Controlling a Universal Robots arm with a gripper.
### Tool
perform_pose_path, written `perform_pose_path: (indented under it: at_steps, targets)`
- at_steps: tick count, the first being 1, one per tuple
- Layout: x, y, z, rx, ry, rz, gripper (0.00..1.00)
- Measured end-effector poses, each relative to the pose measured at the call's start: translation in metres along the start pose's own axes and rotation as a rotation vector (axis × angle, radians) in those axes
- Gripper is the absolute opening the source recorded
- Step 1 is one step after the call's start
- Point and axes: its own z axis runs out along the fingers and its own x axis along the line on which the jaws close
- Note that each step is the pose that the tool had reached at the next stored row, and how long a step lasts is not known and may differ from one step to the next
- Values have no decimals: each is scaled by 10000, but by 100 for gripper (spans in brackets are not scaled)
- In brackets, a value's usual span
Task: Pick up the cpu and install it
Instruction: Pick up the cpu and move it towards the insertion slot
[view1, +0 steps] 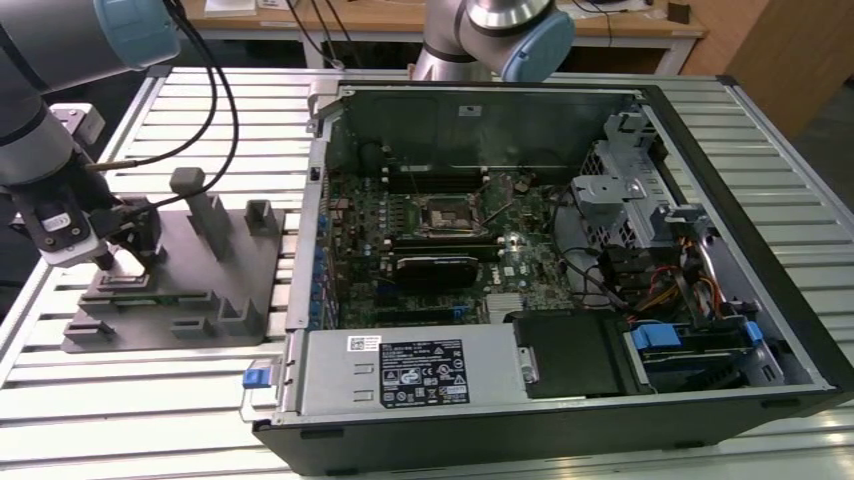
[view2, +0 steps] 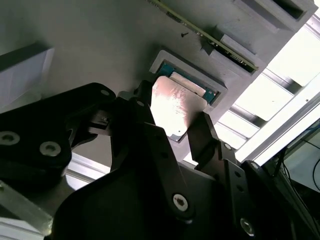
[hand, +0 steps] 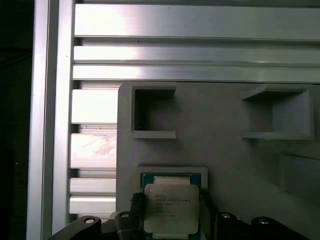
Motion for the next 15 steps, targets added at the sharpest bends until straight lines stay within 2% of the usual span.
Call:
perform_pose_path:
  at_steps: [4,5,11,13,14,15]
  targets:
    - [0,0,3,0,-1,1,54]
    - [0,0,3,0,-2,2,60]
    - [1,0,6,-1,-3,1,60]
    - [2,0,5,0,0,2,59]
    - [2,0,5,0,0,2,53]
    - [2,0,5,0,0,2,53]
